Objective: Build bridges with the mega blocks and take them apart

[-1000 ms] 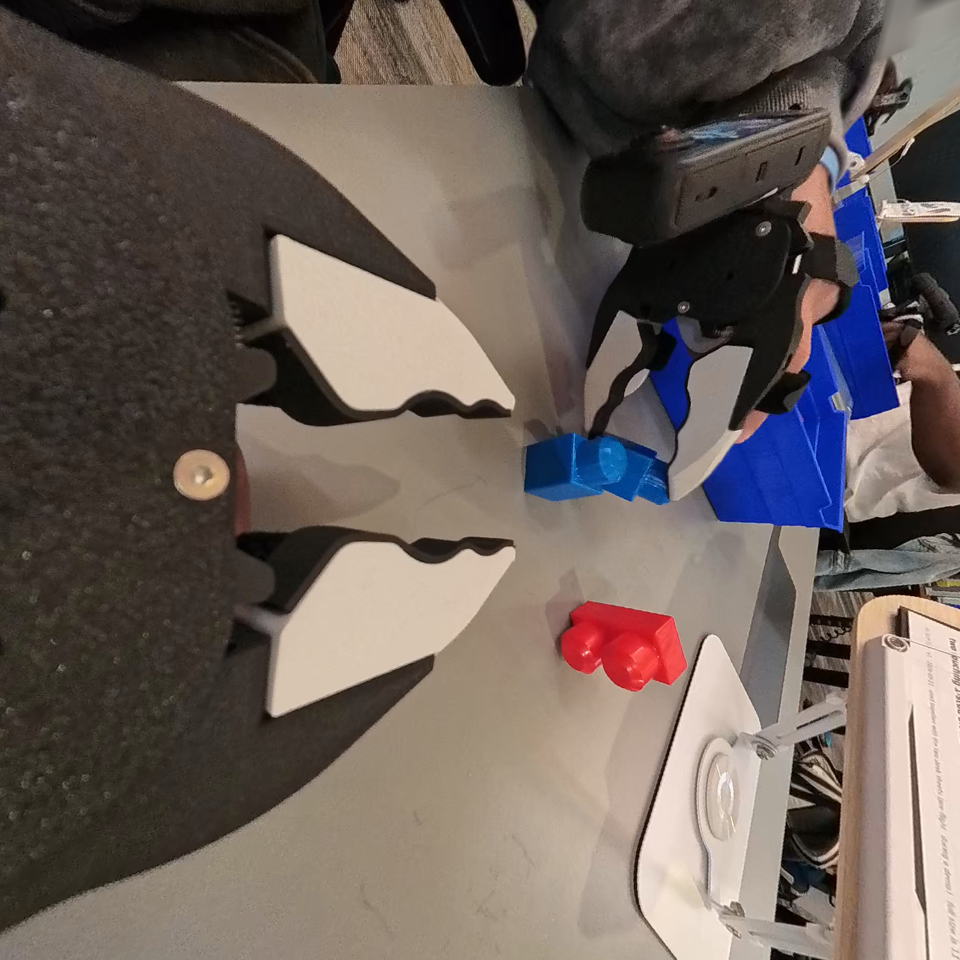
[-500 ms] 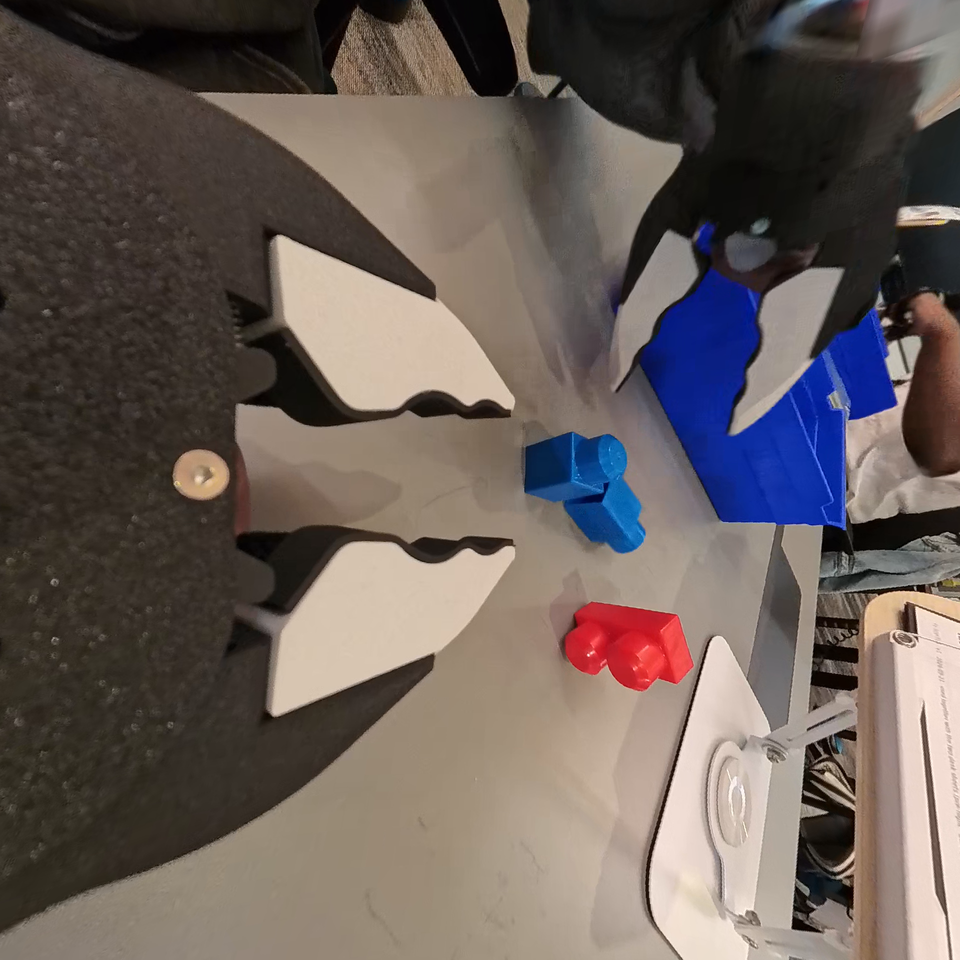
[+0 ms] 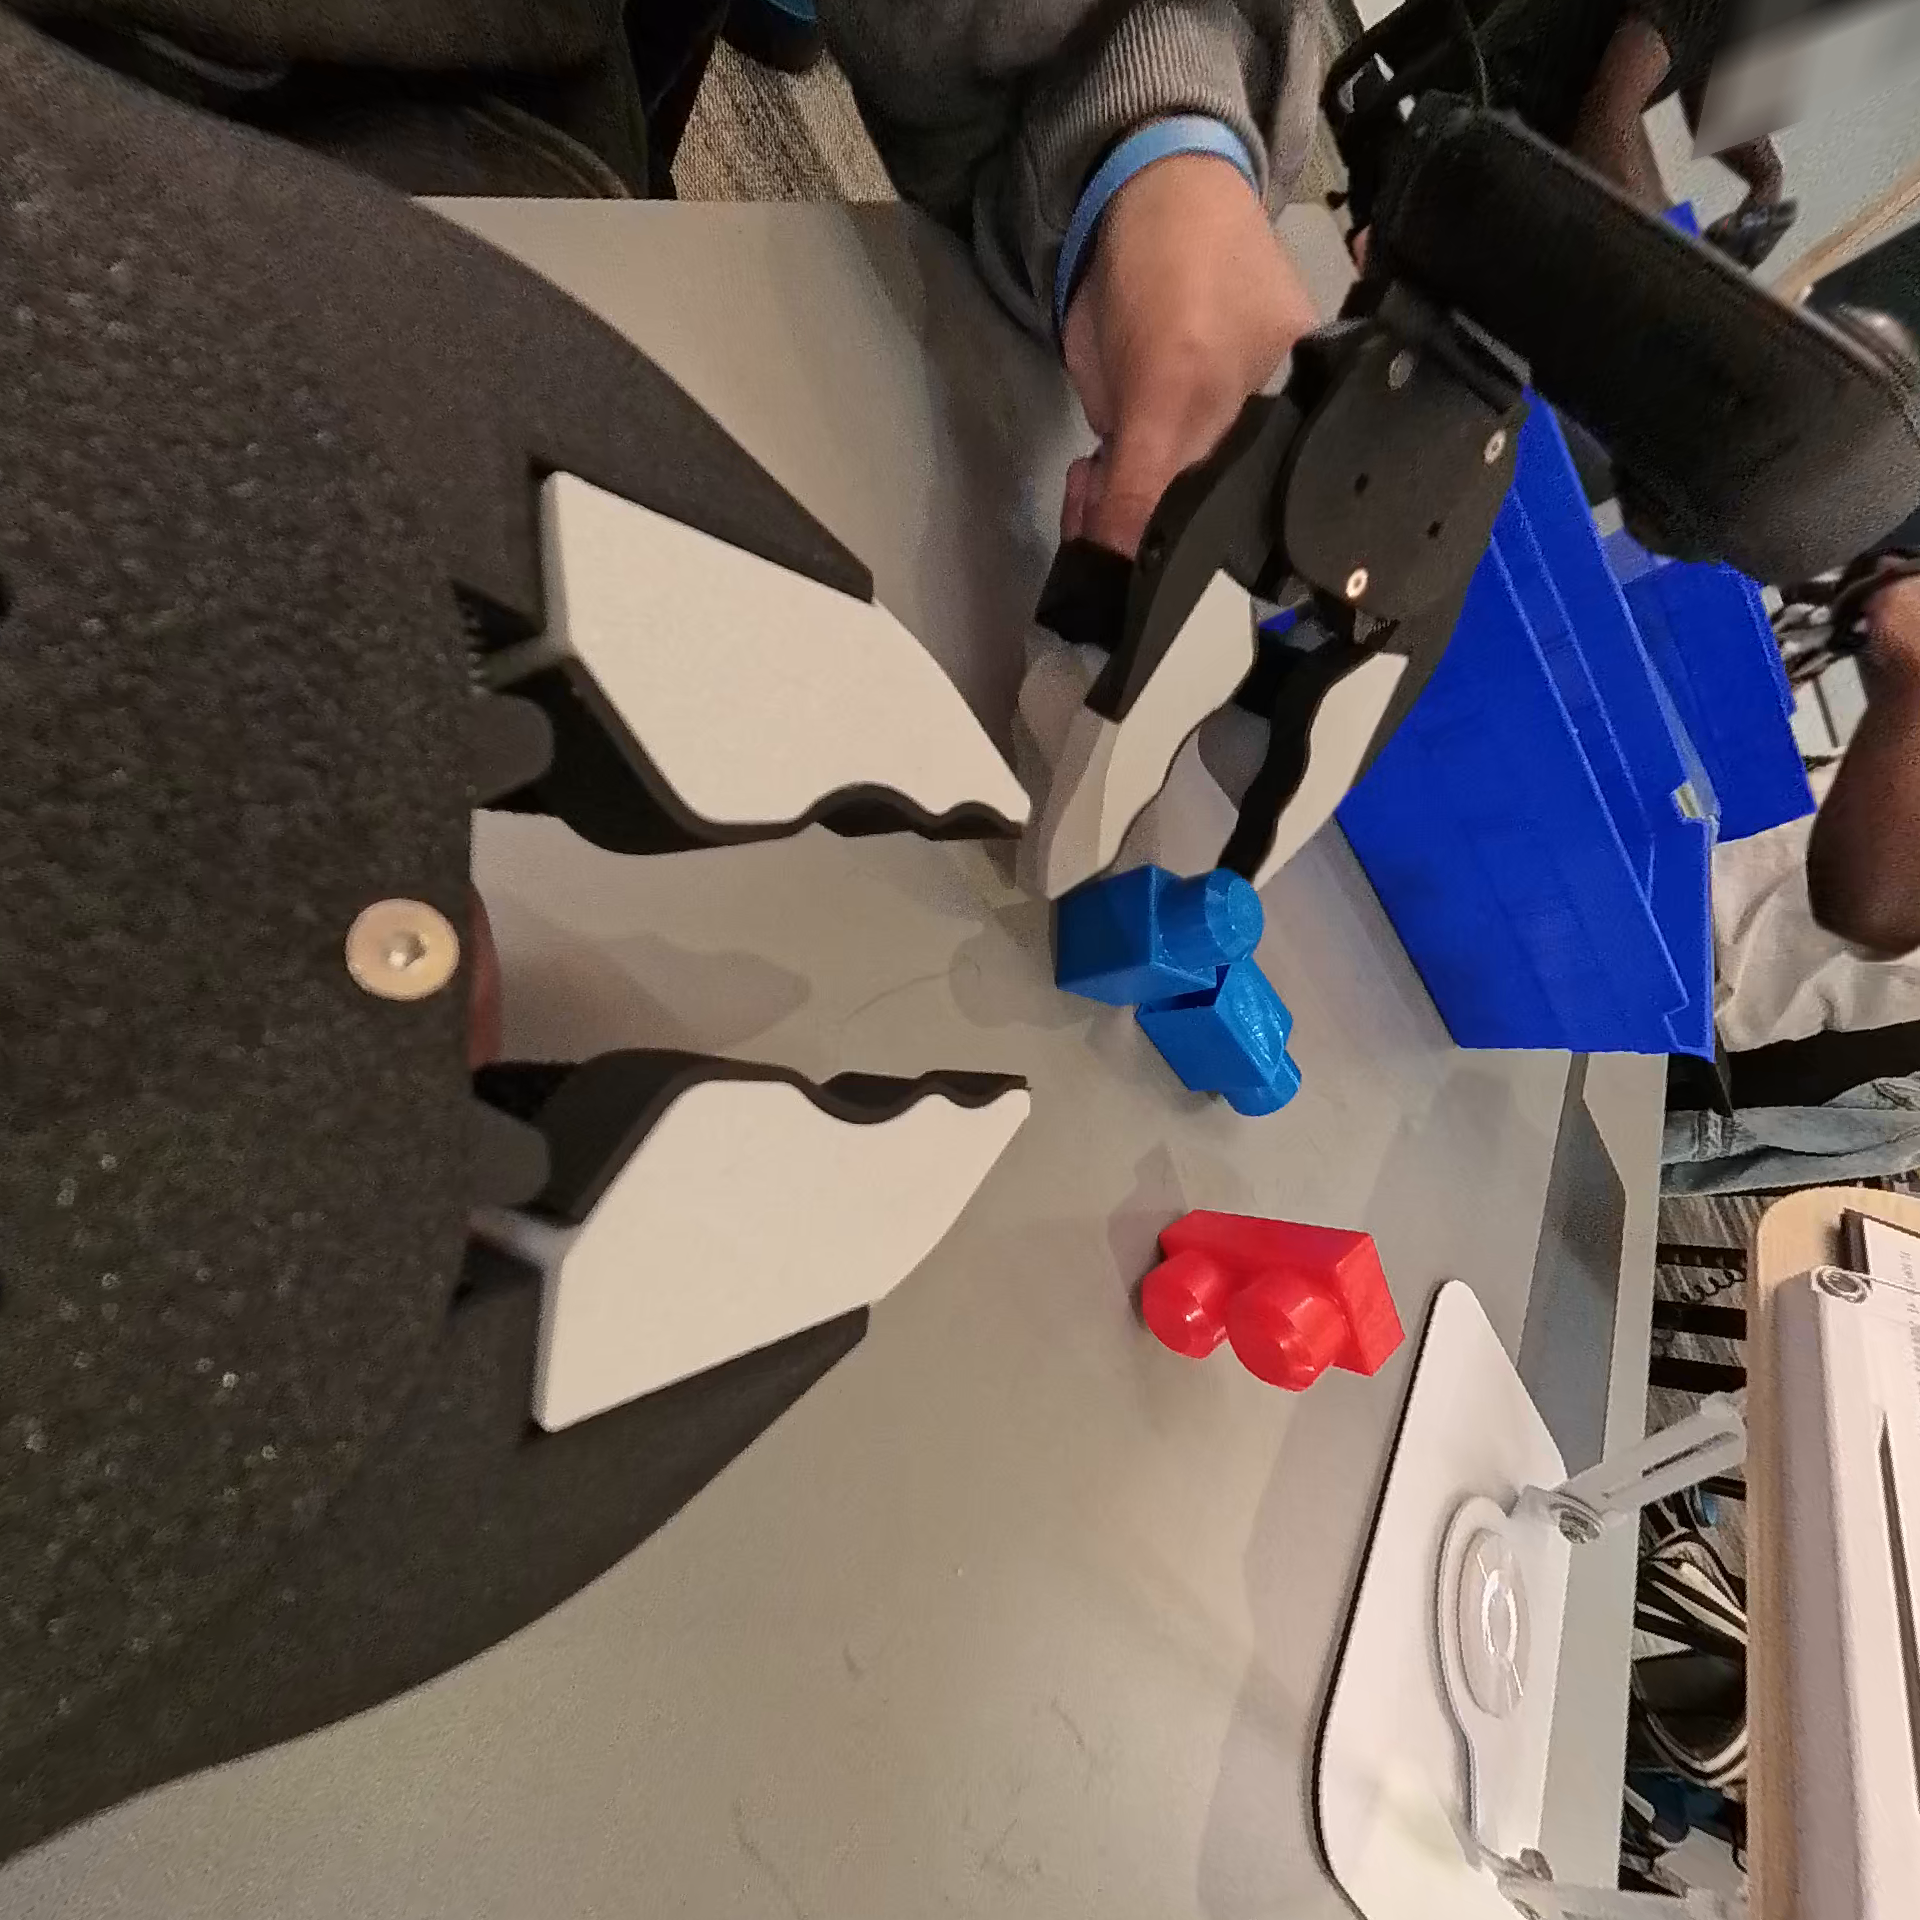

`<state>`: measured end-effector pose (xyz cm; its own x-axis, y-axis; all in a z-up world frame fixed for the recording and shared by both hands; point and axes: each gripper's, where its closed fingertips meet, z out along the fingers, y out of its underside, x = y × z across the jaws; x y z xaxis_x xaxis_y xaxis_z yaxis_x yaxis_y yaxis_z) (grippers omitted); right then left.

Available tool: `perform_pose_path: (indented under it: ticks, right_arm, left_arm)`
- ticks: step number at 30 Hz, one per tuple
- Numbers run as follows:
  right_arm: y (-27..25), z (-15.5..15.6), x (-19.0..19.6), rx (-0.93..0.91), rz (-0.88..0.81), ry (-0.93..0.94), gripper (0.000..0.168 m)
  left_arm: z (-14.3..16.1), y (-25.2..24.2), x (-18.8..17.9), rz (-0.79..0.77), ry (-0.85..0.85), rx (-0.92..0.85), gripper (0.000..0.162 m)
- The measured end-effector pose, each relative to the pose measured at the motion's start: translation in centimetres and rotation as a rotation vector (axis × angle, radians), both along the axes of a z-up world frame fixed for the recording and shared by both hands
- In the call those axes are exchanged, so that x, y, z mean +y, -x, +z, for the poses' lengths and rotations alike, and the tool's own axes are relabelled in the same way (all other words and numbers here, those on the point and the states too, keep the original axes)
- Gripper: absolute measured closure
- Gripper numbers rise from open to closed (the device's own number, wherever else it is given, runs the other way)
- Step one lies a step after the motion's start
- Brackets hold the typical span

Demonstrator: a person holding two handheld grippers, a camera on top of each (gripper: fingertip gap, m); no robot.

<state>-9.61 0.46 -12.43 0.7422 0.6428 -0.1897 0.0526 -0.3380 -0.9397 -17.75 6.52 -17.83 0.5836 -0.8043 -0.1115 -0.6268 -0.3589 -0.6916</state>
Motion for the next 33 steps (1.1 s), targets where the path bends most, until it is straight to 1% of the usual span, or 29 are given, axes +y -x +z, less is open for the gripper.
perform_pose_path:
  ticks: [3,4,6,10,13,15,17,19,21,23,26,30,33]
  right_arm:
    - [0.0,0.1,0.0,0.004,0.0,-0.004,0.126]
    - [0.0,0.1,0.0,0.006,0.0,-0.003,0.126]
    - [-0.1,0.1,0.0,0.009,0.001,-0.001,0.126]
    - [-0.2,0.1,0.0,0.02,-0.002,0.004,0.126]
    - [-0.2,0.1,0.0,0.024,0.0,0.008,0.126]
    - [-0.1,0.1,0.0,0.023,0.002,0.011,0.126]
    - [-0.1,0.1,0.0,0.021,0.003,0.01,0.126]
    - [-0.1,0.0,0.0,0.015,0.005,0.013,0.127]
    - [0.0,0.0,0.1,0.016,0.007,0.016,0.127]
    - [0.0,0.0,0.1,0.017,0.008,0.017,0.127]
    - [-0.1,0.1,0.0,0.024,0.006,0.006,0.127]
    - [-0.1,0.2,-0.1,0.034,0.007,0.005,0.127]
    - [-0.1,0.2,-0.1,0.03,0.011,0.008,0.127]
  left_arm:
    - [0.0,-0.1,1.0,-0.005,-0.052,0.013,0.1]
    - [-0.1,-0.2,1.1,-0.012,-0.06,0.023,0.106]
    - [-0.5,-0.6,0.9,-0.045,-0.059,0.02,0.124]
    - [0.1,-0.1,-0.2,-0.079,-0.044,0.053,0.125]
    - [2.6,1.6,-1.0,-0.092,-0.012,0.087,0.125]
    - [4.5,3.0,-0.6,-0.081,0.06,0.115,0.125]
    - [5.0,4.4,-0.1,-0.08,0.205,0.197,0.125]
    - [4.8,5.2,1.8,-0.045,0.311,0.267,0.125]
    - [3.8,5.3,2.8,-0.019,0.487,0.313,0.125]
    - [3.0,4.7,3.6,0.015,0.652,0.317,0.125]
    - [2.6,4.2,4.6,0.049,0.802,0.333,0.125]
    - [1.5,4.3,5.2,0.11,0.914,0.342,0.125]
    - [0.6,5.1,5.7,0.136,0.926,0.396,0.125]
